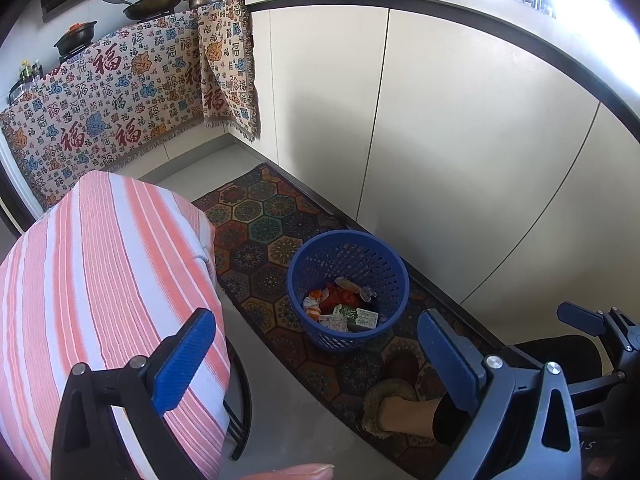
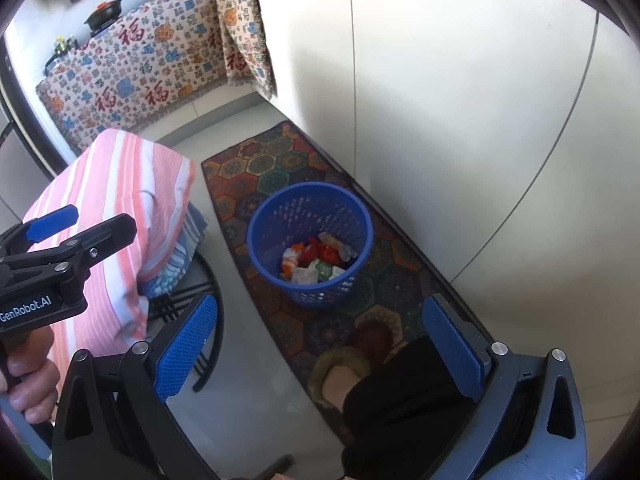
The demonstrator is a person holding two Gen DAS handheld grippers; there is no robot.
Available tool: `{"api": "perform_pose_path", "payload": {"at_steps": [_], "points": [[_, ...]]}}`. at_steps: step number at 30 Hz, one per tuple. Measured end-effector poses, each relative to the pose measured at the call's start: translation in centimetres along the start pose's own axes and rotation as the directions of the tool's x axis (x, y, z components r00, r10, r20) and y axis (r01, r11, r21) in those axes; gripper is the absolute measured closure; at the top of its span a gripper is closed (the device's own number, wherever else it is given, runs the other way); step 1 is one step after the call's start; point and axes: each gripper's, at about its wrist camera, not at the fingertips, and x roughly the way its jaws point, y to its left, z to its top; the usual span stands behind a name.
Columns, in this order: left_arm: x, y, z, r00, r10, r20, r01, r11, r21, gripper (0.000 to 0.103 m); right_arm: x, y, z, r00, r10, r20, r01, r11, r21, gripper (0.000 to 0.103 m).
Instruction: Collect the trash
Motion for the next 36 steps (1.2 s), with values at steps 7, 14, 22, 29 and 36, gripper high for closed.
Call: {"api": "perform_pose_path", "payload": {"at_steps": [7, 14, 22, 29, 36], "points": [[0.16, -0.20, -0.01, 1.000, -0.002, -0.004, 0.002, 1.000, 0.007, 0.000, 0.04, 0.02, -0.03, 1.000, 0.001, -0.001, -0.001, 1.000, 0.002, 0.000], [0.22, -0.40, 0.04, 1.000, 0.000, -0.004, 0.000, 1.000, 0.011, 0.000, 0.03, -0.04, 0.01, 1.000, 0.000, -0.001, 0.000, 1.000, 0.002, 0.000], [0.30, -0.60, 0.10, 1.000, -0.002, -0.005, 0.002, 1.000, 0.018, 0.000, 0.34, -0.16, -0.35, 1.000, -0.001, -0.007, 0.001, 1.000, 0.007, 0.000], [0.38, -0.78, 0.14, 1.000, -0.007, -0.006, 0.007, 1.000, 0.028, 0.000, 0.38, -0.17, -0.48, 1.000, -0.006, -0.009, 0.006, 1.000, 0.012, 0.000], [0.23, -0.55, -0.34, 1.000, -0.029, 0.007, 0.029, 0.999, 0.017, 0.000, 0.57, -0.13, -0.61, 1.000, -0.007, -0.019, 0.008, 1.000, 0.017, 0.000]]}}
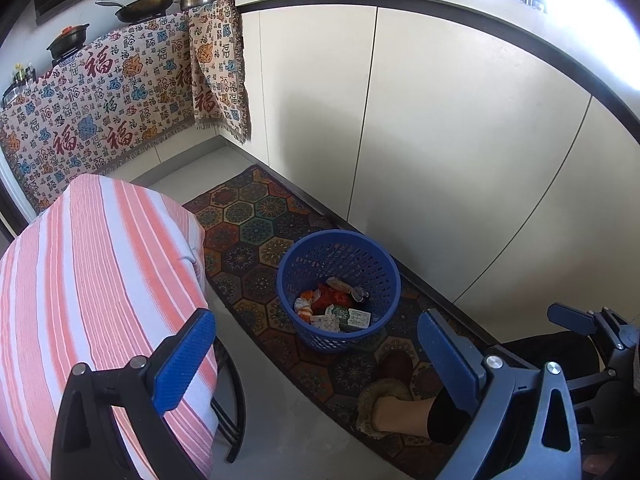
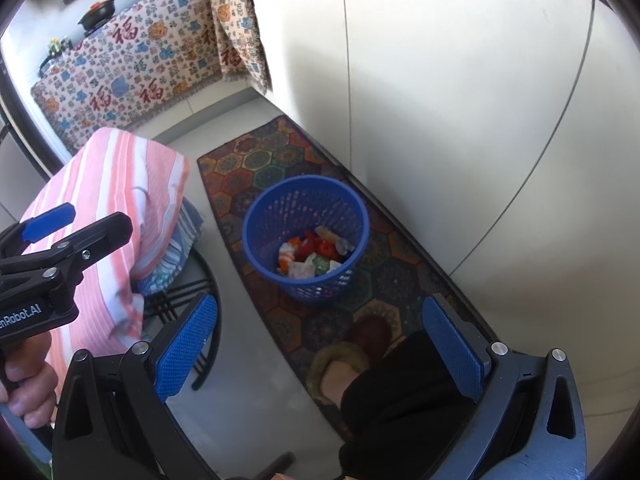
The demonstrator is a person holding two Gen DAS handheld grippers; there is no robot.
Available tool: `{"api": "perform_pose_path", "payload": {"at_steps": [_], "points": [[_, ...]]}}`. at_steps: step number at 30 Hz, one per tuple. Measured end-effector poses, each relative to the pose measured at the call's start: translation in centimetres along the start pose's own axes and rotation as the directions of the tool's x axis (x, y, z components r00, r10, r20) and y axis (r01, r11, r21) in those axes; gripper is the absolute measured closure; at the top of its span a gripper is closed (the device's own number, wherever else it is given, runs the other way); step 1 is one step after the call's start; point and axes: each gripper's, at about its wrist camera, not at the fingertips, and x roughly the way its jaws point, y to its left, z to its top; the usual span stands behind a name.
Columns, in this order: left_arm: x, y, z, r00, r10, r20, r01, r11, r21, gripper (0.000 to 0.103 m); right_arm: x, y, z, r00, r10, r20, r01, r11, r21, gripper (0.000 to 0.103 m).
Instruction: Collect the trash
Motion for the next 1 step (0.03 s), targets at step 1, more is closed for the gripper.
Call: {"api": "perform_pose_path", "payload": {"at_steps": [1], "points": [[-0.04, -0.04, -0.04, 1.000, 0.001, 0.001, -0.001, 1.000, 0.004, 0.000, 0.07, 0.00, -0.01, 1.000, 0.000, -0.002, 0.000, 1.000, 0.001, 0.000]]}}
